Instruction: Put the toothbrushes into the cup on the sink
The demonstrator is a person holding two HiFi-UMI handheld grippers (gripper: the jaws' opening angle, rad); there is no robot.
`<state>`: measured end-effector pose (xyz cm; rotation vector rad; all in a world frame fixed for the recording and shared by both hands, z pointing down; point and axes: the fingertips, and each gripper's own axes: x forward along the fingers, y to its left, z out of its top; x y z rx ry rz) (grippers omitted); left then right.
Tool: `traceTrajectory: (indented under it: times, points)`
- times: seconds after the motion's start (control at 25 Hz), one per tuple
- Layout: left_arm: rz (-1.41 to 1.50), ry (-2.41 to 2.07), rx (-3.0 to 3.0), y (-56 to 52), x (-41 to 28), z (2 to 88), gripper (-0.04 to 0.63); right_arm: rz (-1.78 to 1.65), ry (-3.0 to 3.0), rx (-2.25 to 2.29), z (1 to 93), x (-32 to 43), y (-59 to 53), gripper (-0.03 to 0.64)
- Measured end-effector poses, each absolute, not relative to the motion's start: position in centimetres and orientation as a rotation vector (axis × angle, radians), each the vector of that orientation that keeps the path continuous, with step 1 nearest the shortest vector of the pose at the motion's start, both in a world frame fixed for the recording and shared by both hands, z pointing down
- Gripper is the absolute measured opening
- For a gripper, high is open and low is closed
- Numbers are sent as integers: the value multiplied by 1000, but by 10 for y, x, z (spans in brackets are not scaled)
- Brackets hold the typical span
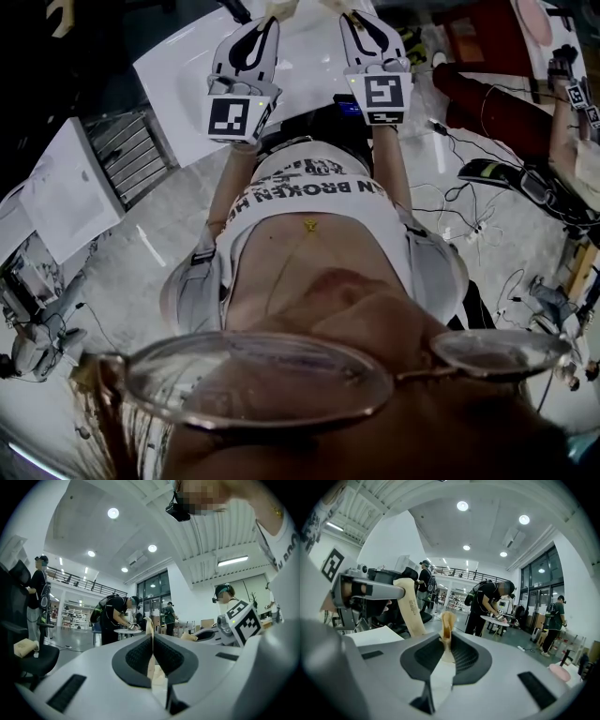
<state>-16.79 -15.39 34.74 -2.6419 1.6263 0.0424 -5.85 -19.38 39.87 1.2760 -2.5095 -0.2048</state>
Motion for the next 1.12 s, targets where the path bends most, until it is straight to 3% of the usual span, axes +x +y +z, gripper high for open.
traceTrajectory:
  times: [0.56,1.12]
  points:
    - [31,1777,-2574,-186,-124,356,15,-192,-2468,1263,414,32,-269,58]
    - [-24,1967,-2478,-187,-147,372,15,-40,-2394,1124,507,14,-349,58]
